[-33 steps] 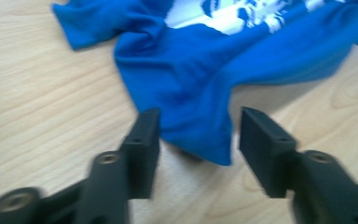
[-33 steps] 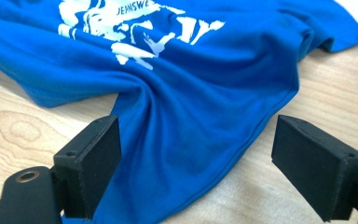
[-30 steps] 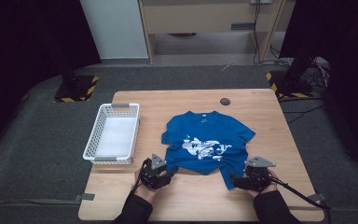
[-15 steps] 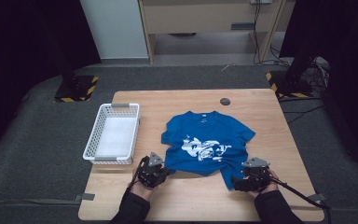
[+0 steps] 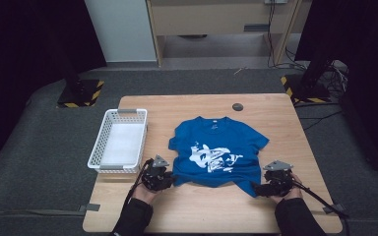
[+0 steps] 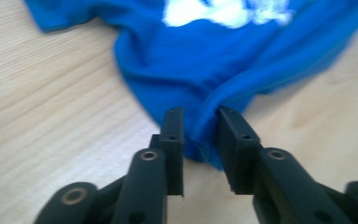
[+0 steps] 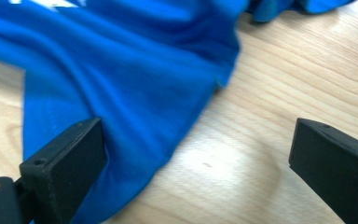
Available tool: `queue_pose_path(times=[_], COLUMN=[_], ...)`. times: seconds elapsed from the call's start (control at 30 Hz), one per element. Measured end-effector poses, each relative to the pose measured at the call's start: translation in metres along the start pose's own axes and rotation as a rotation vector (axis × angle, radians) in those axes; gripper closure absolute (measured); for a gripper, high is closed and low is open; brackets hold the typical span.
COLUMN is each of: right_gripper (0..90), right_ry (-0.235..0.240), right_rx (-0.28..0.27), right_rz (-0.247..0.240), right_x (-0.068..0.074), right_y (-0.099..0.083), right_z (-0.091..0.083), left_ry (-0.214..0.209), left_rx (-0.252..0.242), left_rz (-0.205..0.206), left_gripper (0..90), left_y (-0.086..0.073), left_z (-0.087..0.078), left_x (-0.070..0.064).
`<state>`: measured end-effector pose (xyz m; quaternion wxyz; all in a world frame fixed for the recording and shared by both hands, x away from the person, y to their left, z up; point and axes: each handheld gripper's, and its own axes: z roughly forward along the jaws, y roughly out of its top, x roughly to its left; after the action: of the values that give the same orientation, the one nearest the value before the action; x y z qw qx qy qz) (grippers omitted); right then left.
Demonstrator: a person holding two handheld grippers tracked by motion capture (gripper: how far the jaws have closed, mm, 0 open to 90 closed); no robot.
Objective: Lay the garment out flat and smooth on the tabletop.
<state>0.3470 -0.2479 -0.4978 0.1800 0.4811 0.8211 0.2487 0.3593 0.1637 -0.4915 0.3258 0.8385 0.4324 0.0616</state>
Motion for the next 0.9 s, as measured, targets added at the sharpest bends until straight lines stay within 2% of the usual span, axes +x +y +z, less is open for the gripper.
queue_pose_path(times=[0.07, 0.1, 0.13, 0.17, 0.2, 0.23, 0.37, 0.5, 0.63, 0.8, 0.9], right_gripper=[4.0, 4.0, 4.0, 4.0, 4.6, 5.0, 5.4, 4.9, 4.7, 4.2, 4.0], right_ry=[-0.021, -0.025, -0.028, -0.028, -0.041, -0.044, -0.034, -0.031, -0.035, -0.029, -0.027], right_rx=[-0.004, -0.004, -0.003, -0.003, -0.008, -0.012, -0.055, -0.036, -0.014, 0.0, -0.001], right_rz=[-0.006, 0.002, 0.006, 0.006, 0.013, 0.017, 0.036, 0.029, 0.008, 0.004, 0.008], right_x=[-0.004, -0.006, -0.008, -0.008, -0.01, -0.01, -0.009, -0.009, -0.006, -0.006, -0.007], right_y=[0.001, 0.001, 0.001, 0.001, 0.002, 0.002, 0.003, 0.003, 0.001, -0.003, -0.005], right_z=[0.001, 0.001, 0.001, 0.001, 0.0, 0.0, -0.006, -0.003, -0.001, -0.002, -0.003], left_ry=[0.024, 0.045, 0.047, 0.047, 0.07, 0.073, 0.072, 0.061, 0.063, 0.095, 0.078], left_rx=[-0.007, -0.017, -0.02, -0.02, -0.031, -0.033, -0.046, -0.033, -0.008, 0.042, 0.022], left_rz=[-0.003, -0.008, -0.016, -0.016, -0.033, -0.036, -0.074, -0.105, -0.085, -0.014, -0.024], left_gripper=[56.2, 47.3, 41.9, 40.5, 33.5, 31.6, 26.2, 18.8, 17.2, 16.2, 15.9], left_y=[-0.002, -0.004, -0.004, -0.004, -0.006, -0.007, -0.009, -0.009, -0.011, -0.016, -0.017], left_z=[0.005, 0.006, 0.006, 0.006, 0.006, 0.006, 0.007, 0.009, 0.008, 0.004, 0.0], left_x=[0.004, 0.005, 0.006, 0.006, 0.007, 0.007, 0.008, 0.007, 0.002, -0.006, -0.008])
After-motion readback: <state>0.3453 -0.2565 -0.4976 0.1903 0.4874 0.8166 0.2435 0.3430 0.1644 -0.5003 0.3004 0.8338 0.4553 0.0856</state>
